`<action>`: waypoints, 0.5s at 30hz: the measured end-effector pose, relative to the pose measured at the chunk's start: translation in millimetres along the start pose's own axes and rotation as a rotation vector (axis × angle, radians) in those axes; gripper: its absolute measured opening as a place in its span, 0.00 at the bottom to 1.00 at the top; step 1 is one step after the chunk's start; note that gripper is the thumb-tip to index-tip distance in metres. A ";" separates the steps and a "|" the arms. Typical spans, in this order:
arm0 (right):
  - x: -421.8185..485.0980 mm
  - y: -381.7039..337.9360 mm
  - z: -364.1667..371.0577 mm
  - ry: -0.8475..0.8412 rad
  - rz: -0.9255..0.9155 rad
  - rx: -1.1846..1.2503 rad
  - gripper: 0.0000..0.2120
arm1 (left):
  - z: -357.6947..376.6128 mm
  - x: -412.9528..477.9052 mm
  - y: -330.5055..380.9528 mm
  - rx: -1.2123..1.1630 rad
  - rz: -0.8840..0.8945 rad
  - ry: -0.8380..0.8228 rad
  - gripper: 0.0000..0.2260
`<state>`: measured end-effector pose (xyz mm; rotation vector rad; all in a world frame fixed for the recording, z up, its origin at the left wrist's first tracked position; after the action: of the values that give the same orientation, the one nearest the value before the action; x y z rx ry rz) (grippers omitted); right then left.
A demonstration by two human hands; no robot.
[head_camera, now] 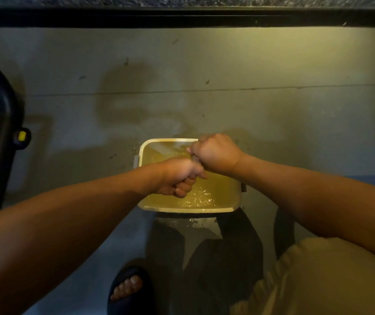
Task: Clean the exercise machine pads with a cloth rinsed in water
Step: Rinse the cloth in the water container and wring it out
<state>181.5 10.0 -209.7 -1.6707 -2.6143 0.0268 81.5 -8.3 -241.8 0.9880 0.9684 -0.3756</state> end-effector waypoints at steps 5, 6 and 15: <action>-18.7 -20.2 33.0 -0.597 0.187 0.630 0.11 | -38.2 -8.3 14.0 1.322 0.203 0.393 0.12; -22.4 -25.8 36.7 -0.691 0.287 0.858 0.12 | -44.5 -11.7 15.3 1.426 0.230 0.418 0.10; -22.2 -39.4 31.7 -0.878 0.567 2.080 0.15 | -63.7 -25.1 29.0 1.502 0.511 0.628 0.18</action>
<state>153.8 -26.5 -240.5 -1.0952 -0.6092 2.5365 54.3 56.8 -218.2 2.7771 0.8357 -0.3281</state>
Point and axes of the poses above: each hand's wrist, its own x-axis towards the middle knuckle, its own z-axis out of the palm, y = z × x, the point moved 6 cm from there along x, towards the middle knuckle, and after that the axes turned 3 degrees about -z, right-handed, at the moved point
